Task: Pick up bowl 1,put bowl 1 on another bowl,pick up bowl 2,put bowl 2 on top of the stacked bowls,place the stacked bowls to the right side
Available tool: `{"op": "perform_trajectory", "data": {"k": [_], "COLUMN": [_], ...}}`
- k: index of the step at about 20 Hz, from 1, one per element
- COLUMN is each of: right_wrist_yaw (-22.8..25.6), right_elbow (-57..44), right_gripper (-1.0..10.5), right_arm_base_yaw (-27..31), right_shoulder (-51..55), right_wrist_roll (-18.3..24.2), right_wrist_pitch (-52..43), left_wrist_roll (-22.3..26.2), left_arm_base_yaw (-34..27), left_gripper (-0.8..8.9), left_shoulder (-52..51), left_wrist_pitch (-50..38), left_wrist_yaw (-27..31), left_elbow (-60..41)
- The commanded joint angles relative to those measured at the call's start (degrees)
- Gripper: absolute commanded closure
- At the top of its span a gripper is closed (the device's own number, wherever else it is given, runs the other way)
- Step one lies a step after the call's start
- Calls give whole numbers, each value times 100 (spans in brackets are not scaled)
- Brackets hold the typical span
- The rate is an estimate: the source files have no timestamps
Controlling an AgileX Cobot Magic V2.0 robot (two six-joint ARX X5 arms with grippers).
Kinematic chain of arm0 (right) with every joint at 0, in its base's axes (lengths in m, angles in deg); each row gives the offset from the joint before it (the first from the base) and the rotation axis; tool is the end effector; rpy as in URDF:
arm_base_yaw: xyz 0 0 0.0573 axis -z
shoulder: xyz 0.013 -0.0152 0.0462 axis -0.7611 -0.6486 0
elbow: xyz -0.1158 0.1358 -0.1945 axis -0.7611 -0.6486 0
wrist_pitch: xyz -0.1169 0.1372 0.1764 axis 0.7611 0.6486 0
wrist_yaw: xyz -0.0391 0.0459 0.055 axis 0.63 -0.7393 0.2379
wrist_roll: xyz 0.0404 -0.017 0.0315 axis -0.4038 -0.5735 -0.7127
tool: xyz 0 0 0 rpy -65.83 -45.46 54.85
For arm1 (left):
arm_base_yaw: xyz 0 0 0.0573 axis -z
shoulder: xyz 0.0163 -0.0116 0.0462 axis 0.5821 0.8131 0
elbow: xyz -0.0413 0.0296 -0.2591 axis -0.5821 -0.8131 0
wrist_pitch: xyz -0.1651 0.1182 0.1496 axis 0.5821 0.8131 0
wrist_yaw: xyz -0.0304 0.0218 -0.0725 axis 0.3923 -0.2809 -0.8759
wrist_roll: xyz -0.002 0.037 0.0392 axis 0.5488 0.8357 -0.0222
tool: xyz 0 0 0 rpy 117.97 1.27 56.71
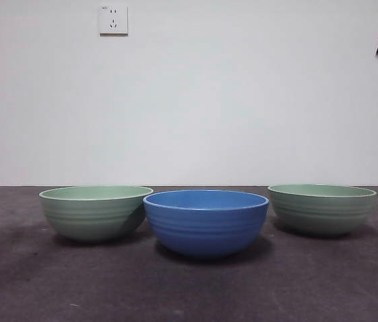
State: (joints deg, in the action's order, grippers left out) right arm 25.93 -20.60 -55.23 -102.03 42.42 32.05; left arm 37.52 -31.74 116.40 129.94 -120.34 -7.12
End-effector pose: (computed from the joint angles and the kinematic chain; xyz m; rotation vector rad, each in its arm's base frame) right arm 0.1712 0.0255 0.3011 0.1126 0.8950 0.3546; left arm 0.1115 -0.0232 0.2862 -0.1297 0.7420 -0.6373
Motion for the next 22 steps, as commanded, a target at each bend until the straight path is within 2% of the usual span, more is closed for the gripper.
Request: {"op": "perform_trajectory", "data": {"k": [1, 6, 11, 15, 18, 22], "right_wrist_yaw": [98, 380, 389, 413, 658, 758], "right_elbow": [17, 17, 17, 17, 17, 17], "right_gripper": [353, 355, 449, 450, 464, 618], "right_arm_base_yaw": [-7, -7, -7, -7, -7, -7], "right_shoulder": [-407, -1331, -2218, -2750, -3088, -3392], "right_wrist_roll": [-142, -205, -310, -413, -463, -461], "right_wrist_pitch": [-278, -942, -1692, -2179, -2474, -2710], "left_wrist_roll": [-11, -11, -11, -11, -11, -11], "left_arm_base_yaw": [2, 2, 2, 2, 2, 2], "left_gripper": [187, 187, 187, 187, 187, 187], "left_shoulder": [-13, -13, -13, -13, -13, -13], "left_wrist_pitch": [-11, -9, 17, 17, 17, 17], "left_wrist_yaw": [-15, -15, -15, -13, -13, -15], "left_elbow": [15, 15, 15, 15, 15, 15]}}
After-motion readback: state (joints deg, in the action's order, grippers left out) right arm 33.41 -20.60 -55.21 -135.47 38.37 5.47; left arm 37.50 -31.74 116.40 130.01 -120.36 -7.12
